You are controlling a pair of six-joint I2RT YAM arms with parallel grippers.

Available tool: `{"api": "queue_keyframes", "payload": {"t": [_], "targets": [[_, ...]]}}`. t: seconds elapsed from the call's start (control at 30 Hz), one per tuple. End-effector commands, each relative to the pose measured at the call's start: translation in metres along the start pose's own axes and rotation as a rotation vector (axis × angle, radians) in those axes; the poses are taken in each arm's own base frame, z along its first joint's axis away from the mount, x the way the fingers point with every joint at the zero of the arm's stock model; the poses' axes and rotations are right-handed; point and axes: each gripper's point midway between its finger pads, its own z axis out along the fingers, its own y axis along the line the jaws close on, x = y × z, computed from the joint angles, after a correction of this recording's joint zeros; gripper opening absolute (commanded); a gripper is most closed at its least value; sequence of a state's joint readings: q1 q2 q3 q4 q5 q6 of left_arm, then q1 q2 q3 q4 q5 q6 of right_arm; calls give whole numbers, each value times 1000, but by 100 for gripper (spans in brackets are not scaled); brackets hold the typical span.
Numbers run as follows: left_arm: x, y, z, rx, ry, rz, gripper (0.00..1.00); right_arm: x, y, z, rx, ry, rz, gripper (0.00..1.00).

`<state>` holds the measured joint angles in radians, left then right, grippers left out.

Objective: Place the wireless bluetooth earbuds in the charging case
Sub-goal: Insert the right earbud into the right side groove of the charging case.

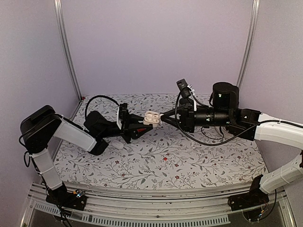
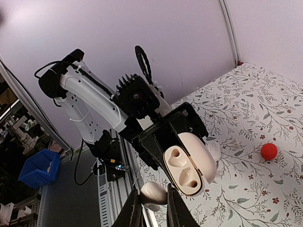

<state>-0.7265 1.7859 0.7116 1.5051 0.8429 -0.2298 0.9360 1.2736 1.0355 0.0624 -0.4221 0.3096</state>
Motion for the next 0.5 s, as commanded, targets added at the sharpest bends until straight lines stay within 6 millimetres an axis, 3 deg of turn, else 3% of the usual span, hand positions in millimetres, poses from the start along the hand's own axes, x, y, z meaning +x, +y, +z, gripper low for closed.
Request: {"api": "queue_keyframes", "payload": {"t": [0.0, 0.47], "targets": [[-60, -20, -5, 5, -202, 278, 0, -12, 12, 4, -54, -22, -39, 18], [-67, -32, -3, -149, -209, 484, 0, -28, 6, -2, -16, -113, -20, 18]]}}
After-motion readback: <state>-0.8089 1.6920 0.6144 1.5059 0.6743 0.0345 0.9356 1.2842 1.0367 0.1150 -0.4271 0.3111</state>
